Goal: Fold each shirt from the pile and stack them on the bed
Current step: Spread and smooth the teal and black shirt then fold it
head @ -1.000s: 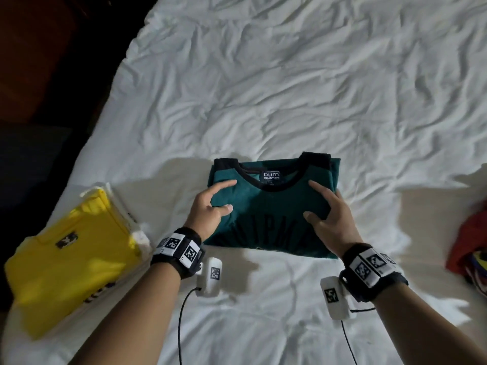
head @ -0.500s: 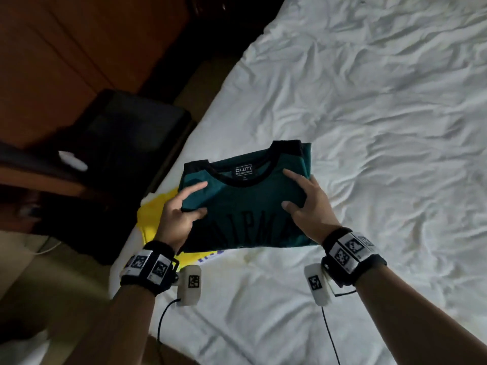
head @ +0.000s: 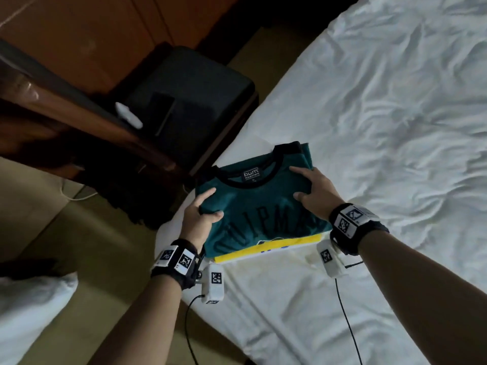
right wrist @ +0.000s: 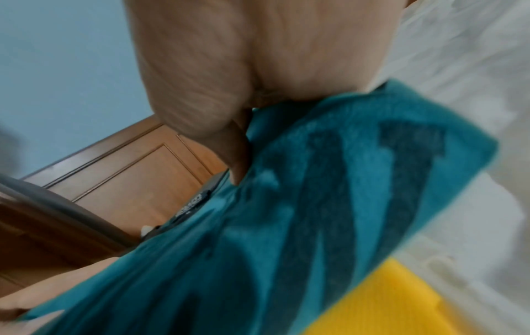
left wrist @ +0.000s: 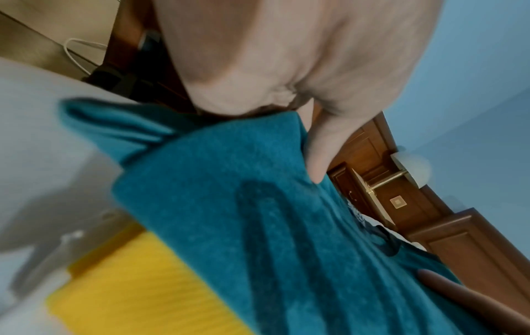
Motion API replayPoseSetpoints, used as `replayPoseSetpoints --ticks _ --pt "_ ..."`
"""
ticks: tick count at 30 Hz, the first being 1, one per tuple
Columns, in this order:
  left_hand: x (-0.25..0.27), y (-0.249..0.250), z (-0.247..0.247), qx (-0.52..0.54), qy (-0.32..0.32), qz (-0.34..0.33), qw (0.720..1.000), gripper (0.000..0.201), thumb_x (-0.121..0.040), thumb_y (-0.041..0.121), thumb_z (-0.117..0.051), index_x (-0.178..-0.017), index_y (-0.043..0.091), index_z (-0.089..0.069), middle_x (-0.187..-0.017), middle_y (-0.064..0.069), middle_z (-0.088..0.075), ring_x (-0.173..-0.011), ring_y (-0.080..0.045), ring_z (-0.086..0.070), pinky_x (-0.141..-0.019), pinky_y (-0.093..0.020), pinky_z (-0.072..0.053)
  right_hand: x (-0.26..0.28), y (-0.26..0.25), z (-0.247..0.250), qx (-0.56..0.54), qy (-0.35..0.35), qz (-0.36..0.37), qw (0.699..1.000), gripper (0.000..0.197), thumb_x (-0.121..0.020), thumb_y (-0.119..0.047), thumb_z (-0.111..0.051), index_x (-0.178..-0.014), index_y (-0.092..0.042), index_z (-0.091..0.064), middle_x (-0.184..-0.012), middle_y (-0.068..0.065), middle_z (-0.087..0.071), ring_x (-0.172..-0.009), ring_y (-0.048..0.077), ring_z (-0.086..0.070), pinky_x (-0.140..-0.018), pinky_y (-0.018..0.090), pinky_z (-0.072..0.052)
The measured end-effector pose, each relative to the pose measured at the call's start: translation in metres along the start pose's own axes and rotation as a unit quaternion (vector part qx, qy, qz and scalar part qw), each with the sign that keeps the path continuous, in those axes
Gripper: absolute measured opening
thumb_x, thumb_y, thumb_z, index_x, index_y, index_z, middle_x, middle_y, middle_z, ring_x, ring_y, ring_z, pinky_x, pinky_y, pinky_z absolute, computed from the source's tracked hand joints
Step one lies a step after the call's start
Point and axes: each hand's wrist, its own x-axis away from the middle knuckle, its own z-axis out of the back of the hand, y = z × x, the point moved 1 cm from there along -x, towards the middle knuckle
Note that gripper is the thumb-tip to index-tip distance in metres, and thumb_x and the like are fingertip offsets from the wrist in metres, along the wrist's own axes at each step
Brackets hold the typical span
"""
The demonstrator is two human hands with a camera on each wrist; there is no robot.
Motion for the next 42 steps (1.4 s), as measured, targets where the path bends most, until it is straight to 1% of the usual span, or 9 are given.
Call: replayPoseSetpoints --ticks 4,11,13,16,20,27,32,39,42 --pt "0.001 -0.004 -0.005 -0.015 -0.008 -0.024 1.000 0.061 -0.080 -0.013 -0.072 -0.127 0.027 -0.071 -0.117 0.001 -0.074 -0.109 -0.014 -0.070 -0.101 -0.030 -0.053 -0.007 0.011 0.005 0.005 0.004 -0.021 1.000 0.069 -0.082 0.001 -0.074 -0.142 -0.028 -0.057 -0.130 0.006 -0.054 -0.117 0.021 -0.055 -0.095 0.017 -0.038" --pt "0.000 -0.018 -0.001 -0.161 0.031 -0.086 0.983 0.053 -0.091 0.000 -0.071 -0.135 0.027 -0.062 -0.135 0.002 -0.057 -0.118 -0.012 -0.058 -0.110 -0.038 -0.047 0.002 0.007 -0.014 0.050 -0.001 -0.033 0.998 0.067 -0.087 -0.007 -0.070 -0.146 -0.029 -0.050 -0.129 0.004 -0.050 -0.123 0.027 -0.050 -0.095 0.021 -0.037" --pt "0.007 -0.016 -0.009 -0.312 0.081 -0.132 0.937 0.055 -0.094 0.011 -0.069 -0.145 0.021 -0.051 -0.138 -0.009 -0.042 -0.117 -0.027 -0.052 -0.105 -0.046 -0.048 0.016 0.001 -0.018 0.202 0.048 -0.043 0.977 0.067 -0.088 -0.022 -0.068 -0.150 -0.027 -0.043 -0.143 0.010 -0.044 -0.131 0.034 -0.038 -0.105 0.040 -0.034" --pt "0.027 -0.007 -0.040 -0.489 0.116 -0.232 0.833 0.061 -0.100 0.034 -0.052 -0.156 0.016 -0.035 -0.160 -0.024 -0.023 -0.145 -0.042 -0.027 -0.115 -0.057 -0.029 0.044 -0.022 -0.041 0.286 0.137 -0.001 0.949 0.062 -0.097 -0.036 -0.051 -0.155 -0.022 -0.034 -0.168 0.013 -0.014 -0.153 0.033 -0.012 -0.119 0.052 -0.018" --pt "0.038 -0.035 -0.081 -0.585 -0.010 -0.249 0.772 0.066 -0.105 0.046 -0.013 -0.164 0.018 -0.003 -0.170 -0.017 0.013 -0.157 -0.032 0.014 -0.125 -0.060 0.003 0.072 -0.016 -0.089 0.318 0.028 0.068 0.945 0.060 -0.106 -0.044 -0.017 -0.162 -0.023 -0.021 -0.171 0.007 0.005 -0.157 0.025 0.012 -0.127 0.049 -0.002" --pt "0.034 -0.066 -0.064 -0.631 -0.065 -0.243 0.734 0.069 -0.105 0.055 -0.003 -0.164 0.020 0.005 -0.171 -0.017 0.005 -0.158 -0.033 0.006 -0.127 -0.054 0.001 0.095 0.023 -0.100 0.350 0.004 0.036 0.936 0.063 -0.107 -0.050 -0.012 -0.164 -0.025 -0.003 -0.171 0.007 0.007 -0.157 0.025 0.008 -0.127 0.051 -0.002" --pt "0.048 -0.046 -0.065 -0.667 -0.092 -0.152 0.724 0.073 -0.099 0.054 0.004 -0.163 0.019 0.008 -0.171 -0.015 0.011 -0.158 -0.033 0.011 -0.126 -0.056 0.003 0.110 0.008 -0.084 0.330 -0.030 -0.022 0.943 0.064 -0.107 -0.051 -0.016 -0.163 -0.024 -0.003 -0.171 0.007 0.004 -0.157 0.028 0.002 -0.126 0.053 -0.002" --pt "0.113 0.035 -0.106 -0.620 -0.171 -0.211 0.736 0.055 -0.108 0.040 -0.032 -0.159 0.020 -0.032 -0.168 -0.010 -0.022 -0.154 -0.029 -0.017 -0.123 -0.051 -0.016 0.176 -0.023 0.005 0.259 0.043 -0.111 0.958 0.051 -0.106 -0.041 -0.036 -0.153 -0.021 -0.035 -0.167 0.006 -0.019 -0.154 0.026 -0.014 -0.124 0.049 -0.014" --pt "0.152 0.075 -0.143 -0.578 -0.224 -0.268 0.738 0.049 -0.100 0.036 -0.033 -0.139 0.016 -0.055 -0.143 -0.008 -0.053 -0.134 -0.030 -0.046 -0.109 -0.048 -0.036 0.217 -0.028 0.062 0.235 0.112 -0.147 0.954 0.044 -0.104 -0.037 -0.042 -0.145 -0.021 -0.048 -0.157 0.005 -0.040 -0.143 0.026 -0.035 -0.117 0.047 -0.028"
